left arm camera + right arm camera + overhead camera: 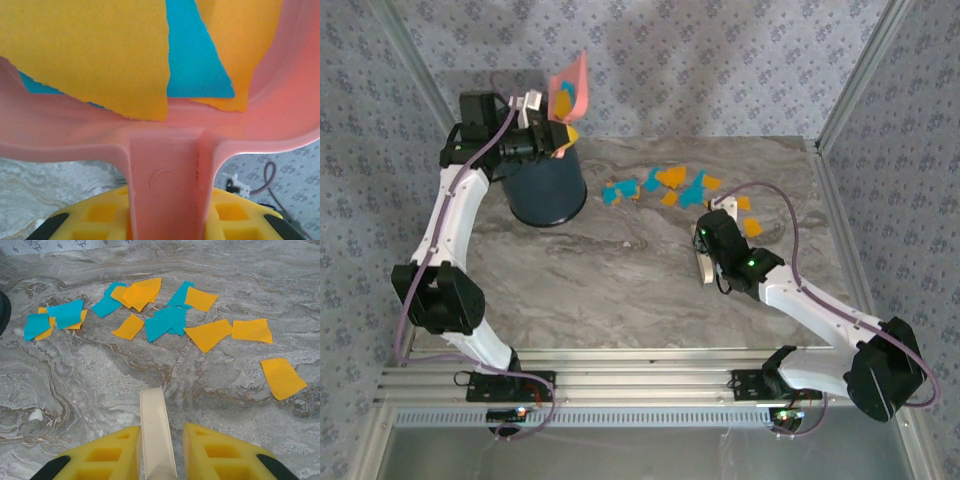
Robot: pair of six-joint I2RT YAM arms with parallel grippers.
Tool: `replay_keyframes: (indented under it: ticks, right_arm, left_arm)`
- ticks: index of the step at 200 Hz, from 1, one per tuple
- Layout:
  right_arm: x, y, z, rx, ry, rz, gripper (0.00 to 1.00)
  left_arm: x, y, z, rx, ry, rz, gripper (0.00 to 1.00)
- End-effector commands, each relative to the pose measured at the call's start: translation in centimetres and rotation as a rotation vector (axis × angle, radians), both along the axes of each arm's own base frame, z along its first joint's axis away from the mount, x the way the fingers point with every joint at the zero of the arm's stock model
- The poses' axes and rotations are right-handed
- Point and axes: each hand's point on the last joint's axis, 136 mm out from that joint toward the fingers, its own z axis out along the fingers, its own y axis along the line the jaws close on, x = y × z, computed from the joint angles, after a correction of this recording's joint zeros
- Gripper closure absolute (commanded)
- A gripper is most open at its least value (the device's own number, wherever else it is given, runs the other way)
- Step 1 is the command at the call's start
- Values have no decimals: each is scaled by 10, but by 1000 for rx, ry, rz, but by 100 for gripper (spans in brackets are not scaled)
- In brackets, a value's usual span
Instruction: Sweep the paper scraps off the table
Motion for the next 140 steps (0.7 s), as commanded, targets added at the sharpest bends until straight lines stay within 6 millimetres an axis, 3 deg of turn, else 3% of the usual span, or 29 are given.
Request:
replay_keyframes:
  ticks: [1, 58, 140]
  right_arm:
    - [0, 0, 11, 25, -25, -9, 100]
    - [-1, -1, 10, 23, -19, -9, 100]
    - [-2, -3, 11, 16, -16, -13, 100]
  left_arm:
    - [15, 4, 6, -82, 32, 6, 100]
    - [47, 19, -8, -197, 157, 89, 100]
    - [69, 33, -7, -363, 221, 171, 100]
